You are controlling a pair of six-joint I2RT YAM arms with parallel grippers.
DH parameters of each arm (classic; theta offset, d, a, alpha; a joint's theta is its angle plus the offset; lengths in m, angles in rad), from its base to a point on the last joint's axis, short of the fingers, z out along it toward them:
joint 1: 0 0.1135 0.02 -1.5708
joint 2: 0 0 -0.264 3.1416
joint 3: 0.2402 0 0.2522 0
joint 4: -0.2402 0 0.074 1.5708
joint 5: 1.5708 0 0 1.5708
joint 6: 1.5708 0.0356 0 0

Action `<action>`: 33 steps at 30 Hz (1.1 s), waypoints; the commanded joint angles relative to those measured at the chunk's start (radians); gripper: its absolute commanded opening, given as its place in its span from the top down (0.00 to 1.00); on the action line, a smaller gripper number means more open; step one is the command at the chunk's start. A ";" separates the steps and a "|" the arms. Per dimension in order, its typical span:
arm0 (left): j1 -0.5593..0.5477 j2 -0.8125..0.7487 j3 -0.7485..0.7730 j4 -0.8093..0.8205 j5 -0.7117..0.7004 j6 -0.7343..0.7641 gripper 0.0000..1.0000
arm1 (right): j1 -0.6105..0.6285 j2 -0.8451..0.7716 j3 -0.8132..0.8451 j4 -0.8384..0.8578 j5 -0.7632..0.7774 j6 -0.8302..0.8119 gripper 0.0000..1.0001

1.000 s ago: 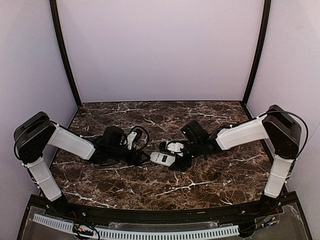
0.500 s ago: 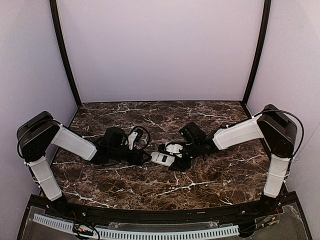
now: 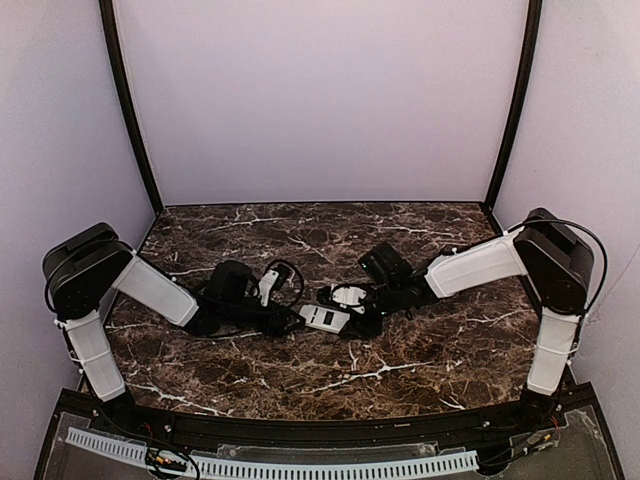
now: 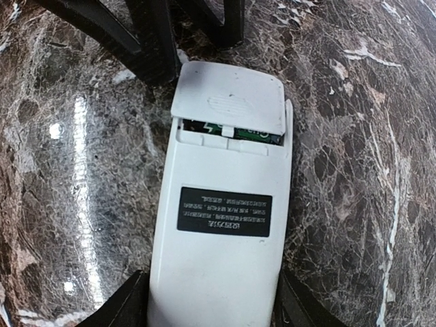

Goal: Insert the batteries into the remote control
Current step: Hold the remote control at the center of the board.

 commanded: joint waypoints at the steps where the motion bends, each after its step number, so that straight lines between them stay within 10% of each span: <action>1: -0.005 0.026 -0.025 0.043 0.017 0.034 0.40 | -0.004 0.031 0.019 -0.028 -0.015 -0.009 0.42; 33: -0.021 0.046 0.020 -0.053 0.042 0.144 0.49 | -0.006 0.028 0.028 -0.048 -0.051 -0.026 0.46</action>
